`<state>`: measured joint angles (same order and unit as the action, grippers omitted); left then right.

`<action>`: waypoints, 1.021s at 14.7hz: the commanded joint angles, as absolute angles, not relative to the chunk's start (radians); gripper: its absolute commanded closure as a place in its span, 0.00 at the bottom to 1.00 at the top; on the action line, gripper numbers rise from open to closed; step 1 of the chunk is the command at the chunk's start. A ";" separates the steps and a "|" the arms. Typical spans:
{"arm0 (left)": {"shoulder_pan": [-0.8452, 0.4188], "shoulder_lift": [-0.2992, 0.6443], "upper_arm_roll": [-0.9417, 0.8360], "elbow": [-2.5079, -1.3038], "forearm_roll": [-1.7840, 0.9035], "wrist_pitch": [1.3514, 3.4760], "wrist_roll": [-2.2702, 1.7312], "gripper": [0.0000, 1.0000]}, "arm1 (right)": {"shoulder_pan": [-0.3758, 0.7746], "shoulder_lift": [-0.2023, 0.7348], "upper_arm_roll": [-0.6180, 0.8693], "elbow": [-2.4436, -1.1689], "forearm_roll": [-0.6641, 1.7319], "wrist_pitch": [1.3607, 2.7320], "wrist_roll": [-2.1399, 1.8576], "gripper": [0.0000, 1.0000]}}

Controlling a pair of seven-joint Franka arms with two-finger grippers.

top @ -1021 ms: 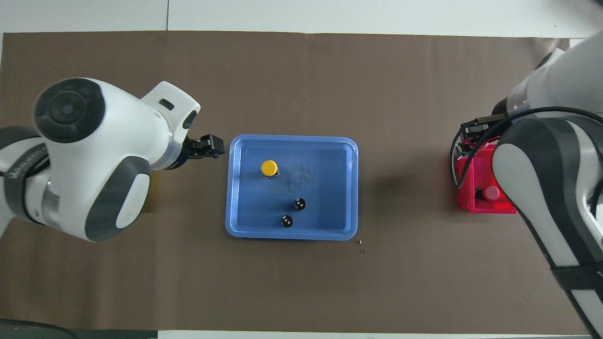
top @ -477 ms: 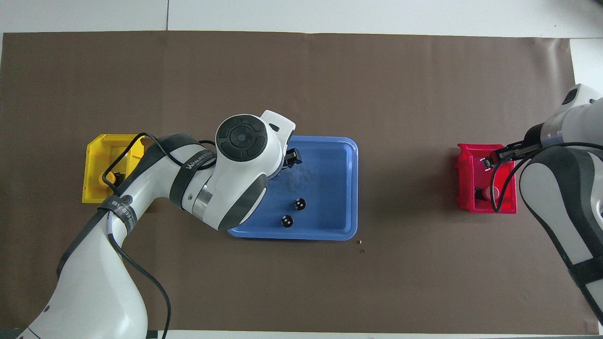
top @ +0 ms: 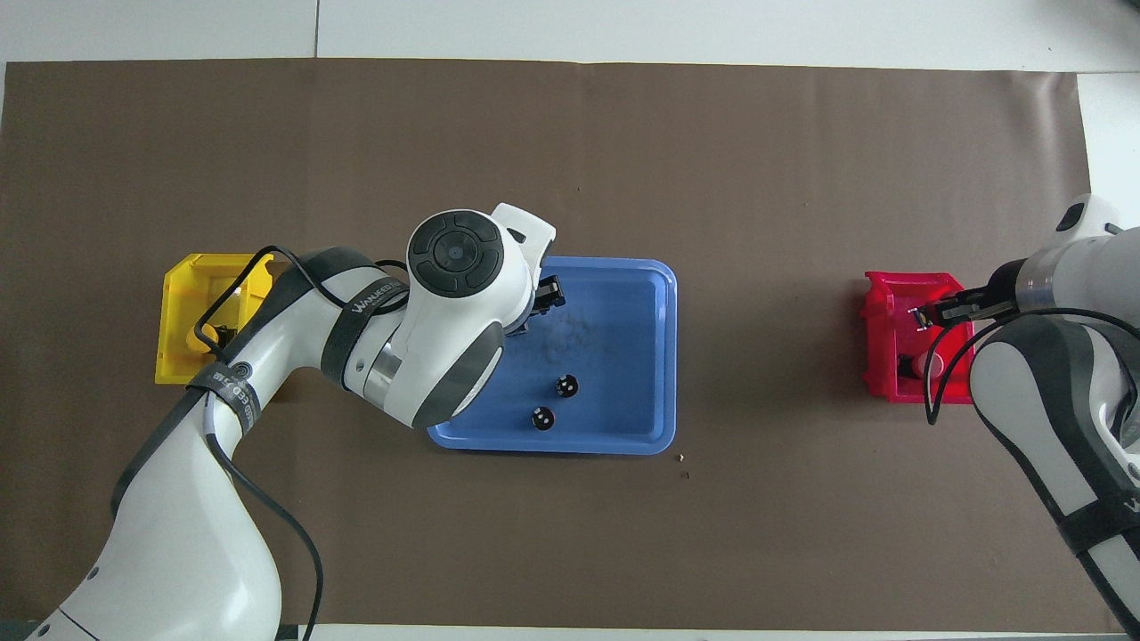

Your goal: Sort red and yellow buttons by color

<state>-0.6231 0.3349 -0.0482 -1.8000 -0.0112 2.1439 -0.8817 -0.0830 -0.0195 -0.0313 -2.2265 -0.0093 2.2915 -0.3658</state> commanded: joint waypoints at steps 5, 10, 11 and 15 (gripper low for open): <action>-0.623 0.344 -0.040 -1.802 -0.057 2.164 -0.885 0.55 | -0.089 -0.023 -0.018 -2.313 0.000 2.411 -0.322 0.86; -0.609 0.344 -0.035 -1.760 -0.101 2.122 -0.891 0.98 | -0.092 -0.021 -0.020 -2.300 0.000 2.379 -0.345 0.23; -0.597 0.344 -0.032 -1.705 -0.101 2.055 -0.887 0.98 | -0.092 -0.020 -0.020 -2.266 -0.002 2.329 -0.345 0.17; -0.464 0.287 -0.028 -1.548 -0.109 1.751 -0.645 0.99 | -0.086 -0.018 -0.005 -2.067 -0.003 2.068 -0.324 0.00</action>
